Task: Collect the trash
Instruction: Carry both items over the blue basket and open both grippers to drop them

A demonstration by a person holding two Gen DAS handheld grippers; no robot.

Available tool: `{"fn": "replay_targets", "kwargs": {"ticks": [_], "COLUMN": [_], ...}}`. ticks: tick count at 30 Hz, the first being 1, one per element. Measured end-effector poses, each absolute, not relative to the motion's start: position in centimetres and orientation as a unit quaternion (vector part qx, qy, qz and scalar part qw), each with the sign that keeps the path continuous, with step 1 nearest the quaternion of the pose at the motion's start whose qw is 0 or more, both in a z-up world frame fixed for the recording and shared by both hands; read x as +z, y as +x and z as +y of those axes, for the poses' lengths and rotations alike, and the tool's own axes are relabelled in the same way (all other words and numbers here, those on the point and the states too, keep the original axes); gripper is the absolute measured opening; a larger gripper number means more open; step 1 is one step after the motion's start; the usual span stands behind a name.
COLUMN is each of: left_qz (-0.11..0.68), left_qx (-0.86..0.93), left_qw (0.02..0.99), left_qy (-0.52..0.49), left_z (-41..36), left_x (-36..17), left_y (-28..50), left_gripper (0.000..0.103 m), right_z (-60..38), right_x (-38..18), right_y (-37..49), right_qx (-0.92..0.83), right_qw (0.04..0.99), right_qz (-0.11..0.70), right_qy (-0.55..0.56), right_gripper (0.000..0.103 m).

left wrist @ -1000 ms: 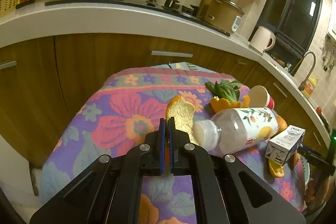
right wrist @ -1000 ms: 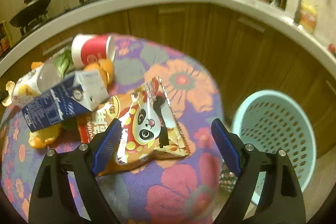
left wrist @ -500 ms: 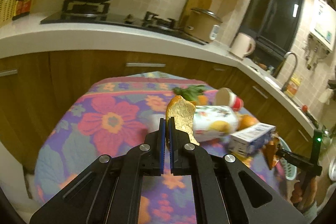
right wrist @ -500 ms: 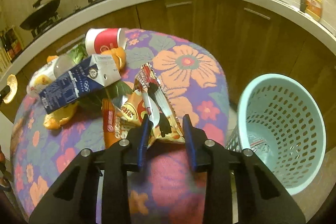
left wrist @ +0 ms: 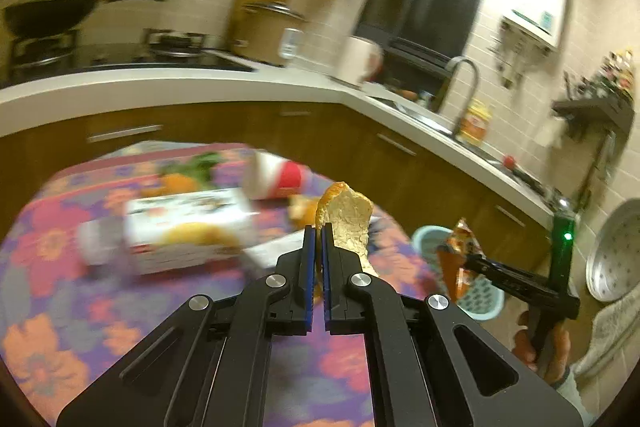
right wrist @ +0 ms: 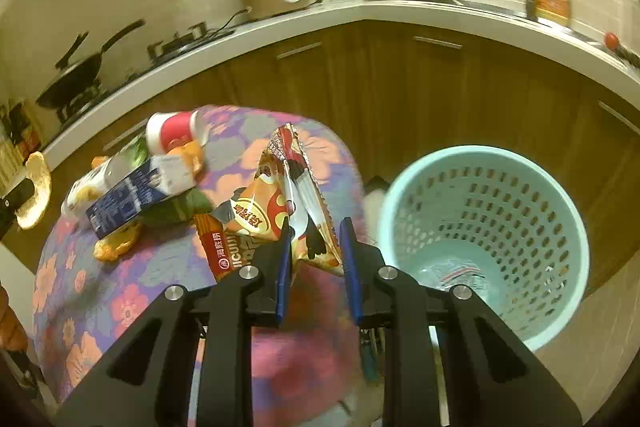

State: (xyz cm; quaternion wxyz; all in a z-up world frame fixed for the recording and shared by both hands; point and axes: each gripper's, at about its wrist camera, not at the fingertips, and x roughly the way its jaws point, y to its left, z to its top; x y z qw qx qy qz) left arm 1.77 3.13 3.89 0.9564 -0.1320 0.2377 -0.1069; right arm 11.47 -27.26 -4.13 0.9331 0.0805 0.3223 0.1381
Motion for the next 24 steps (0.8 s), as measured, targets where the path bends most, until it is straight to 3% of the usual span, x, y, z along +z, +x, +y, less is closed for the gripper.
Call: {"fn": "replay_targets", "kwargs": {"ticks": [15, 24], "left_qz": [0.268, 0.334], "left_qx": [-0.237, -0.269], "left_qw": [0.931, 0.902], "left_qy": [-0.078, -0.045], "left_z": [-14.2, -22.7], "left_x": [3.2, -1.6], "left_y": [10.9, 16.1], "left_gripper": [0.001, 0.001], "right_z": [-40.5, -42.8], "right_x": [-7.3, -11.2], "right_y": [12.4, 14.7], "right_qx": [0.018, -0.019], "right_qw": [0.934, 0.914], "right_qz": [0.32, 0.368], "right_qy": [0.156, 0.172], "right_gripper": [0.017, 0.021]}}
